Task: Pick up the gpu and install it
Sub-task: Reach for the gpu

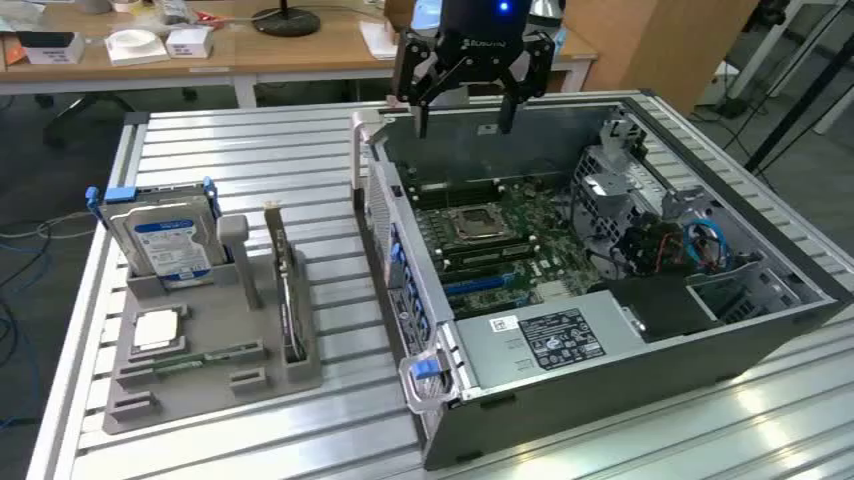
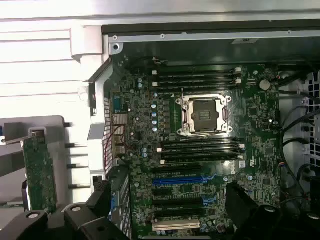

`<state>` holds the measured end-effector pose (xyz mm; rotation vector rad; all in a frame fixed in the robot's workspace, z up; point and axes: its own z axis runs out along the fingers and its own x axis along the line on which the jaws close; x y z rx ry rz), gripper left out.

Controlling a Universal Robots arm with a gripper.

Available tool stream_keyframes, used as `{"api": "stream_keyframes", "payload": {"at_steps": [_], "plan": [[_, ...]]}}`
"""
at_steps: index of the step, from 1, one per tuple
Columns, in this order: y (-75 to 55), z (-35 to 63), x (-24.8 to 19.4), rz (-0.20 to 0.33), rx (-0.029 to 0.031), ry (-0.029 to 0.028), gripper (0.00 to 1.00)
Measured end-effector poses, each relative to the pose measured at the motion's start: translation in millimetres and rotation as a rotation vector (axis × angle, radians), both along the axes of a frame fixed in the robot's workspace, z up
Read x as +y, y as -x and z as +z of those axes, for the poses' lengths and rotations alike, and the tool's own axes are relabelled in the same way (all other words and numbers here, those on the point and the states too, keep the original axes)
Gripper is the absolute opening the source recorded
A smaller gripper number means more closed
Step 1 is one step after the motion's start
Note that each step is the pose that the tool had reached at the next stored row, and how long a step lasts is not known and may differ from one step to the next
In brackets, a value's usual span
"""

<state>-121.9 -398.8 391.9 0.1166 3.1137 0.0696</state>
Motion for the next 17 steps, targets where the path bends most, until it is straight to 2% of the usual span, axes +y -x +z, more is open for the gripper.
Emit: {"api": "stream_keyframes", "payload": {"at_steps": [1, 3, 17], "plan": [[0.0, -0.1, 0.0, 0.0, 0.0, 0.0, 0.99], [0.0, -6.9, 0.0, 0.0, 0.0, 0.0, 0.99], [0.5, -8.2, 0.8, 0.0, 0.0, 0.0, 0.99]]}}
